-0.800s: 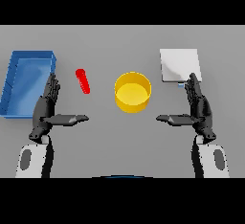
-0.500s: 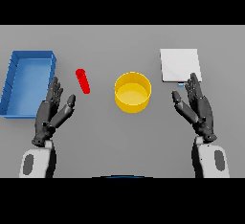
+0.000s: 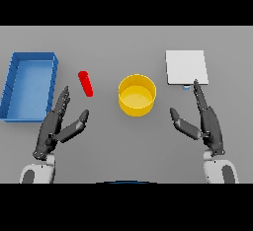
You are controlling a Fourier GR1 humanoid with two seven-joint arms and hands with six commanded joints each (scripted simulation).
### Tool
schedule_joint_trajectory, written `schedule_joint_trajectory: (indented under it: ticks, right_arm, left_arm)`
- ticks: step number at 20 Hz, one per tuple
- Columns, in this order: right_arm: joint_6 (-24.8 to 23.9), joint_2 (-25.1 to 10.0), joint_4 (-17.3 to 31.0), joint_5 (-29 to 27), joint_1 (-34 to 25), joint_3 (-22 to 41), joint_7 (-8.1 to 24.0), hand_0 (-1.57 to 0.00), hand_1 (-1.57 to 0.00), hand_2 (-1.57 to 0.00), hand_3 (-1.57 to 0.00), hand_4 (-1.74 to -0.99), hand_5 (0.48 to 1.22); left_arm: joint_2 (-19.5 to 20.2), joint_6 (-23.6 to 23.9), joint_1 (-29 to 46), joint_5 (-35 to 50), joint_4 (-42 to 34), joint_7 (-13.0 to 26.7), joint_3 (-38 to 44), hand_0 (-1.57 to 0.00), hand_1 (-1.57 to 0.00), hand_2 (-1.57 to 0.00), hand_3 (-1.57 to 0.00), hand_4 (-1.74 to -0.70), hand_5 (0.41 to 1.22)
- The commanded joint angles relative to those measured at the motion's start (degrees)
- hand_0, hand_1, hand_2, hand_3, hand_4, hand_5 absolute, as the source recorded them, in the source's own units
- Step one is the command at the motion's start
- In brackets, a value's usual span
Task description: Pick up the red beaker and tilt it to pour out 1 green nut into yellow bowl. Pick up the yellow bowl and place it on the metallic measuring scale.
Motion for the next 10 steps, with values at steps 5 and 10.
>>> schedule_joint_trajectory:
  ticks: [5, 10]
  right_arm:
    - [2.1, 0.7, -0.3, -2.6, -0.1, 0.2, 0.3, 0.0, 0.0, 0.0, 0.0, -1.209, 0.627]
    - [2.3, 0.1, 0.8, -3.7, -0.5, -1.1, 0.0, 0.0, 0.0, 0.0, 0.0, -1.229, 0.626]
  left_arm:
    - [0.5, 0.0, -8.6, 1.3, 10.7, 0.4, 3.8, 0.0, 0.0, 0.0, 0.0, -1.17, 0.648]
    - [0.8, -0.2, -17.9, 1.7, 22.3, -2.4, 6.6, 0.0, 0.0, 0.0, 0.0, -1.18, 0.637]
